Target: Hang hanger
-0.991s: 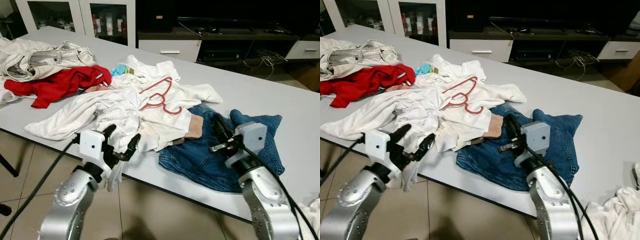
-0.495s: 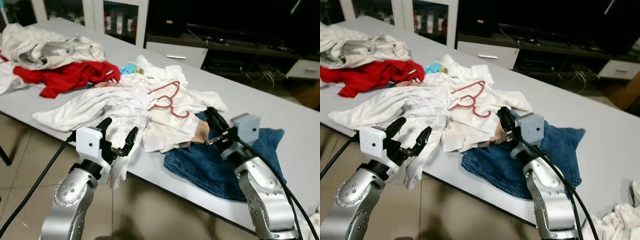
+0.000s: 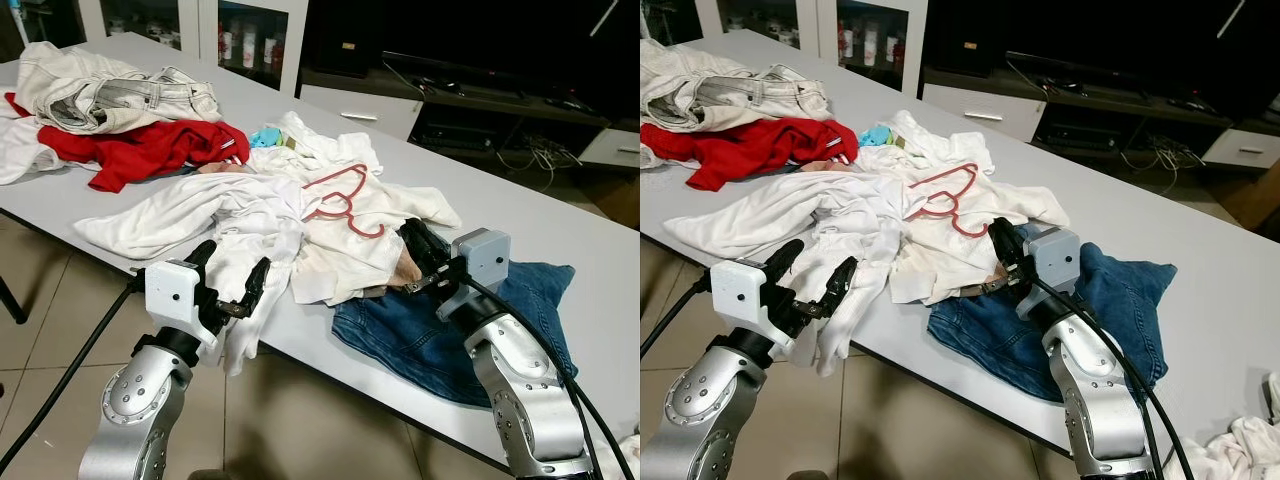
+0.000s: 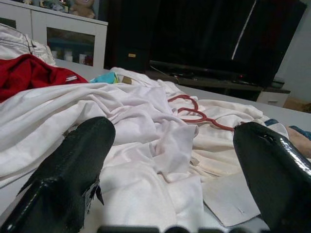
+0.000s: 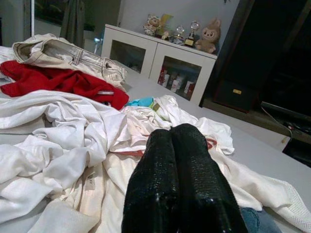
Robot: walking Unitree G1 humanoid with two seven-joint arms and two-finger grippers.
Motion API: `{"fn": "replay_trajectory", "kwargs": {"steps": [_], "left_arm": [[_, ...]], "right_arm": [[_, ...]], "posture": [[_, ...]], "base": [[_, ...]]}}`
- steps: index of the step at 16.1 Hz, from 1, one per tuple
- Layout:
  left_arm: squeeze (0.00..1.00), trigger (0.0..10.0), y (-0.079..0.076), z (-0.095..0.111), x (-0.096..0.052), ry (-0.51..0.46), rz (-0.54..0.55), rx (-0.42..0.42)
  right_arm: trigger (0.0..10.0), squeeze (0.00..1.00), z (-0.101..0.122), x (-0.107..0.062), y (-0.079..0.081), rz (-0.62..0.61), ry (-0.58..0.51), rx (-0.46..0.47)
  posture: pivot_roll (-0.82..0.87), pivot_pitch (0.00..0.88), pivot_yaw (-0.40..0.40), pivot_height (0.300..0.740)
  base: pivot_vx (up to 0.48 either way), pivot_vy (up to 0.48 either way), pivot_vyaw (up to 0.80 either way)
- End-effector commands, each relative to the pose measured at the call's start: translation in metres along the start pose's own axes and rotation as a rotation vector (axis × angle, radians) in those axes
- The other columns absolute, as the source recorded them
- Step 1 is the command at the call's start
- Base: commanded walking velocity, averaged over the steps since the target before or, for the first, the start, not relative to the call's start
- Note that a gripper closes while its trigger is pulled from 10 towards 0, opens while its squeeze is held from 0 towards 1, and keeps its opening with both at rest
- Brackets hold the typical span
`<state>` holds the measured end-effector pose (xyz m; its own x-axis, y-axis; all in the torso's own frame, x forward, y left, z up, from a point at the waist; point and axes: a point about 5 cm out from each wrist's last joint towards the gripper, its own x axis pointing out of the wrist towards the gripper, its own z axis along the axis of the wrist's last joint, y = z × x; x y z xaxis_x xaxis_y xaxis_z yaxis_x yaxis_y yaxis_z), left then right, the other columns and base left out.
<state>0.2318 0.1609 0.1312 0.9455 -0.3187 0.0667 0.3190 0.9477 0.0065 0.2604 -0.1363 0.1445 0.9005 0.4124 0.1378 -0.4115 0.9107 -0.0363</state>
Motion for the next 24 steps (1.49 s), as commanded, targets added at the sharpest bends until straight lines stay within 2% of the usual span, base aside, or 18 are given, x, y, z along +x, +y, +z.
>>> {"fn": "replay_trajectory", "kwargs": {"steps": [1,6,17,20,24], "left_arm": [[0.0,10.0,-0.006,0.004,0.004,-0.012,-0.033,0.008],[0.0,10.0,-0.006,0.006,0.012,-0.018,-0.063,0.018],[0.0,10.0,-0.01,0.003,0.01,-0.015,-0.064,0.017],[0.0,10.0,-0.007,0.002,0.019,-0.012,-0.062,0.017],[0.0,10.0,-0.011,0.007,0.026,-0.033,-0.104,0.021]], "right_arm": [[10.0,0.0,0.001,-0.002,-0.007,-0.018,0.002,-0.014],[10.0,0.0,-0.002,-0.006,-0.007,-0.033,0.012,-0.011],[10.0,0.0,-0.002,0.0,-0.007,-0.01,0.005,-0.013],[10.0,0.0,0.002,0.006,-0.016,-0.059,-0.006,-0.016],[10.0,0.0,-0.001,0.001,-0.01,-0.043,-0.005,-0.017]], "posture": [[0.25,0.0,-0.17,0.74],[0.23,0.0,-0.166,0.74],[0.25,0.0,-0.172,0.74],[0.23,0.0,-0.163,0.74],[0.19,0.0,-0.153,0.74]], "base": [[0.0,0.0,0.0],[0.0,0.0,0.0],[0.0,0.0,0.0],[0.0,0.0,0.0],[0.0,0.0,0.0]]}}
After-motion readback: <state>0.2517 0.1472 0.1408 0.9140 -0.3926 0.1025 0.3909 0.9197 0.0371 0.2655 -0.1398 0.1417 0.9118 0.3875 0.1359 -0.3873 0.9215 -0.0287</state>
